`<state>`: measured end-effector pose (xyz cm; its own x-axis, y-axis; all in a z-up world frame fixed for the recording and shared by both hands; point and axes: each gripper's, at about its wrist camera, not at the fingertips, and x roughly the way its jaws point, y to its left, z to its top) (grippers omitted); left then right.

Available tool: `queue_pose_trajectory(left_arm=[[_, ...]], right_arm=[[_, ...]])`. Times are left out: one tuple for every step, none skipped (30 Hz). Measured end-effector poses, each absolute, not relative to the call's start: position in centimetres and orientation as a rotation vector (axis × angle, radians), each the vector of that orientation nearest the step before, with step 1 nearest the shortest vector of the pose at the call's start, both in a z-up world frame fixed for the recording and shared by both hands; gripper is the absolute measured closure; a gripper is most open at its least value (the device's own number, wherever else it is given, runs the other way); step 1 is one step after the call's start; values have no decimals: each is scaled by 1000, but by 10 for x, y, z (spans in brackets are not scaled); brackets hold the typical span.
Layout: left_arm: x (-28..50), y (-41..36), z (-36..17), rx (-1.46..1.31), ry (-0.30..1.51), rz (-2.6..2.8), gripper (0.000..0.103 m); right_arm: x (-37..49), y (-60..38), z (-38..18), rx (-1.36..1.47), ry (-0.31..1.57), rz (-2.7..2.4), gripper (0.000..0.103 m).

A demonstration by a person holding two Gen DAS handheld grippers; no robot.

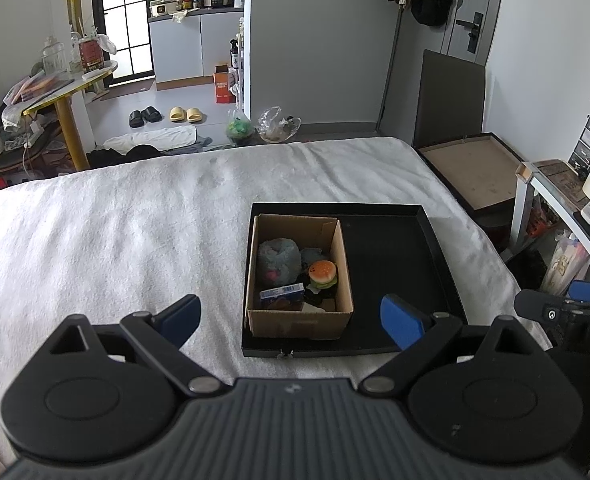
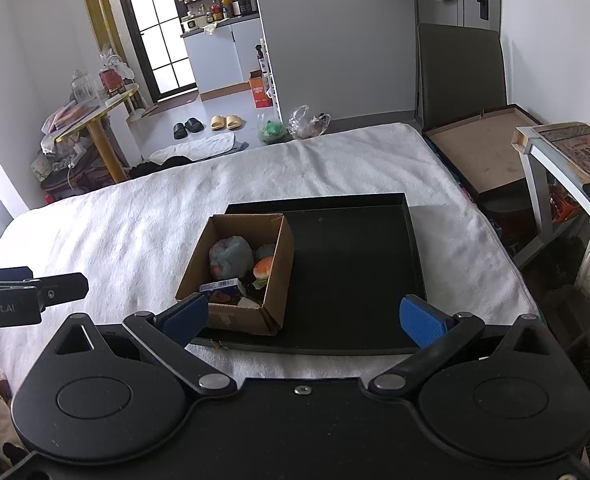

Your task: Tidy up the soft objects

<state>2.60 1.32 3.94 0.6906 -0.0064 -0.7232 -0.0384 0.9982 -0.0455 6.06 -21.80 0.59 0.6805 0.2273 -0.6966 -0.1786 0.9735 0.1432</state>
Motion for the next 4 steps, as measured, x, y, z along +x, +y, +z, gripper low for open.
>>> queue_pose_trajectory(left_arm=[[27,14,39,-59,810,18,7],[27,15,38,-61,812,18,7],[27,15,38,-62,812,18,7],[28,15,37,-62,815,17,7]], right_arm=[[61,-218,5,66,790,229,0],[61,-218,5,69,788,229,0],[61,-218,4,74,788,230,0],[63,-219,3,78,789,232,0]])
